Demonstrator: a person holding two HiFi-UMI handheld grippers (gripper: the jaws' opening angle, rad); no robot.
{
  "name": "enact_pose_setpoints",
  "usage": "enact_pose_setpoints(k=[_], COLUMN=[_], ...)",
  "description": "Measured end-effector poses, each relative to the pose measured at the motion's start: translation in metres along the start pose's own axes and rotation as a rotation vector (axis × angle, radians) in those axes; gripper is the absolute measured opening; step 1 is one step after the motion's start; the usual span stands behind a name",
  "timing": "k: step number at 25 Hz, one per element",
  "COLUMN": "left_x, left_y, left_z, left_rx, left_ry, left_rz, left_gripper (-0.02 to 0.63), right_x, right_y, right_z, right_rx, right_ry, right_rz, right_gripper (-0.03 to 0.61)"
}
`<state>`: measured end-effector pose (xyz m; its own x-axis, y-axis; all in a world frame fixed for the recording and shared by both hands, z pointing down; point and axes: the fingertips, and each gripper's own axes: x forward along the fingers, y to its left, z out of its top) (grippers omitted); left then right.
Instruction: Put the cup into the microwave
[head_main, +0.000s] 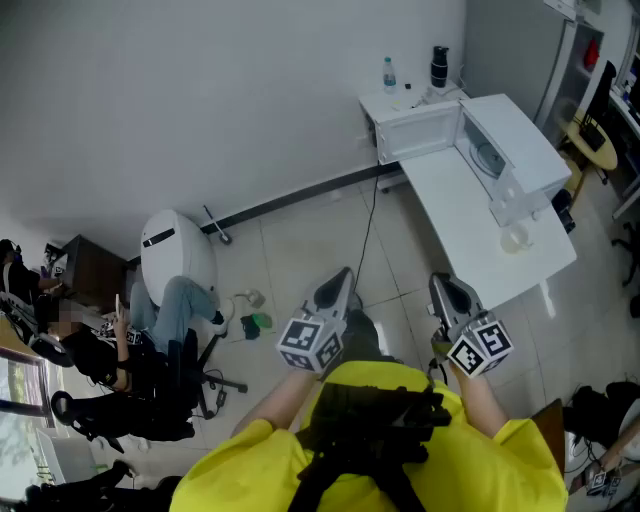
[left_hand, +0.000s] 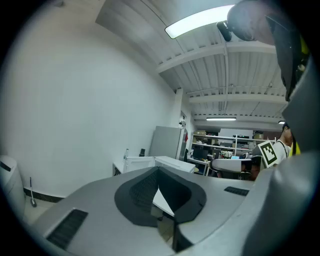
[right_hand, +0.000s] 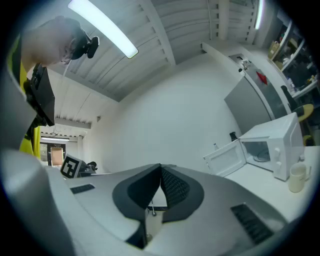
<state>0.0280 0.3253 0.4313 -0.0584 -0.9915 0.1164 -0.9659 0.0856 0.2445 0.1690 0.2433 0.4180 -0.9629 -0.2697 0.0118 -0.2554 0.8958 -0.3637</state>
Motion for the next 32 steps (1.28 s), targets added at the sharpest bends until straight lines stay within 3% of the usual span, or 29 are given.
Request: enact_pose_setpoints(k=[8,21,28,32], left_x=[0.039,0.168,0.224,0.269], left_y=[0.079,0.246,0.344,0.376], left_z=[0.007,0.082,0.107,0.113], left_rx=[-0.018,-0.035,-0.027,-0.022], left_ry=[0.014,-0.001,0.026,0.062], left_rz=[0.081,0.144,0.126,0.044], left_gripper=[-0.008,-0.008,-0.008,-0.008], right_x=[0.081,0.300,0.419,0.454], right_y=[-0.028,-0.089,-0.109,-0.113], right_z=[0.006,0.040,0.050,0.066], right_rx=[0.002,0.009,0.007,-0.027], right_ry=[0.005,0.047,0.038,0.019], right_rz=[0.022,0.067,0.048,0.011], right_gripper=[0.006,0.006,0.006,0.006])
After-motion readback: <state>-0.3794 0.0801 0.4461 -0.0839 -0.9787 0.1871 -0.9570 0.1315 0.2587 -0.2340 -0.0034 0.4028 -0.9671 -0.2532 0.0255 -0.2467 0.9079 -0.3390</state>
